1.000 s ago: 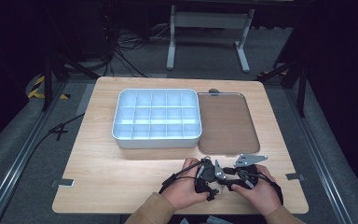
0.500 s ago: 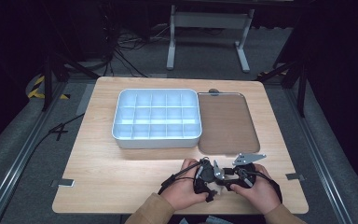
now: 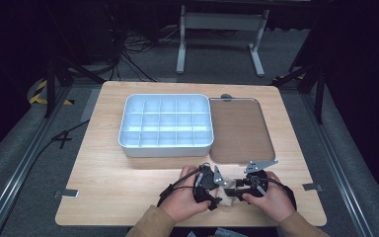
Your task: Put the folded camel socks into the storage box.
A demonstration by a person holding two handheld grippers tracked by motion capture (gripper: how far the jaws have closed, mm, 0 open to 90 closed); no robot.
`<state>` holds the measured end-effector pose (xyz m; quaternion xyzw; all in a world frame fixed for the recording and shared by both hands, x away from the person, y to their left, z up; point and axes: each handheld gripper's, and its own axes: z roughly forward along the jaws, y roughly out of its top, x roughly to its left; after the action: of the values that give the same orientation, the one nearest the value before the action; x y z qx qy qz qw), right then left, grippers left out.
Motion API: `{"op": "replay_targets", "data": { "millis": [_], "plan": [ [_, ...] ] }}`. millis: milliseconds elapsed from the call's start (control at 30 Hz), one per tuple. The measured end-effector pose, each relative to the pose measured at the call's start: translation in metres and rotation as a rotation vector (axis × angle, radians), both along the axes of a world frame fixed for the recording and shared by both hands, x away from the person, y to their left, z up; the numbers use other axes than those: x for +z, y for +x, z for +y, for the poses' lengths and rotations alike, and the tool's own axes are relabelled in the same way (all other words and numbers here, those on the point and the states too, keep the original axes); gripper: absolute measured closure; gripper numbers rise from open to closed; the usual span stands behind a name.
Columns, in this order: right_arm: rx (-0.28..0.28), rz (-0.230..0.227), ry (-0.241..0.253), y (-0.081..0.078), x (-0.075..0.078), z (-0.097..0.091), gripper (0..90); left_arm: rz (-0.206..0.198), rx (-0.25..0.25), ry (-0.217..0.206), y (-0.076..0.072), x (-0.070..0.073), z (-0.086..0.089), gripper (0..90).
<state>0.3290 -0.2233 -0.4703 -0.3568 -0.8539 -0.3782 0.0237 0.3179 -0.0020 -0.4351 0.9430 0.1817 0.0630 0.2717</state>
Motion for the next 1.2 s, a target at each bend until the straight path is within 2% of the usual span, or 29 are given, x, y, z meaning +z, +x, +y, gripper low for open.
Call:
{"op": "replay_targets", "data": {
  "millis": [67, 200, 300, 467, 600, 667, 900, 1067, 1200],
  "plan": [
    [0.013, 0.011, 0.006, 0.001, 0.0, 0.001, 56.4, -0.006, 0.029, -0.012, 0.002, 0.004, 0.01, 31.2],
    [0.024, 0.058, 0.032, 0.005, -0.001, 0.0, 65.0, -0.021, 0.057, -0.033, 0.002, 0.008, 0.021, 31.6],
    [0.028, 0.081, 0.041, 0.006, 0.0, 0.0, 70.1, -0.023, 0.067, -0.03, 0.003, 0.01, 0.025, 31.5],
    [0.04, 0.067, 0.027, 0.005, 0.002, 0.001, 74.3, -0.025, 0.077, -0.029, 0.004, 0.01, 0.03, 30.9],
    [0.048, 0.032, 0.005, 0.002, 0.004, 0.003, 76.1, -0.022, 0.095, -0.059, 0.007, 0.012, 0.037, 30.8],
    [0.045, 0.031, 0.001, 0.001, 0.006, 0.004, 76.5, -0.025, 0.099, -0.064, 0.008, 0.014, 0.04, 30.7],
    [0.046, 0.02, 0.001, -0.001, 0.01, 0.005, 77.1, -0.033, 0.12, -0.079, 0.008, 0.022, 0.054, 30.4],
    [0.053, 0.015, 0.018, -0.002, 0.016, 0.005, 77.2, -0.033, 0.146, -0.082, 0.011, 0.025, 0.066, 29.9],
    [0.057, 0.008, 0.031, -0.003, 0.021, 0.004, 77.2, -0.036, 0.146, -0.078, 0.01, 0.024, 0.069, 29.8]
  ]
}}
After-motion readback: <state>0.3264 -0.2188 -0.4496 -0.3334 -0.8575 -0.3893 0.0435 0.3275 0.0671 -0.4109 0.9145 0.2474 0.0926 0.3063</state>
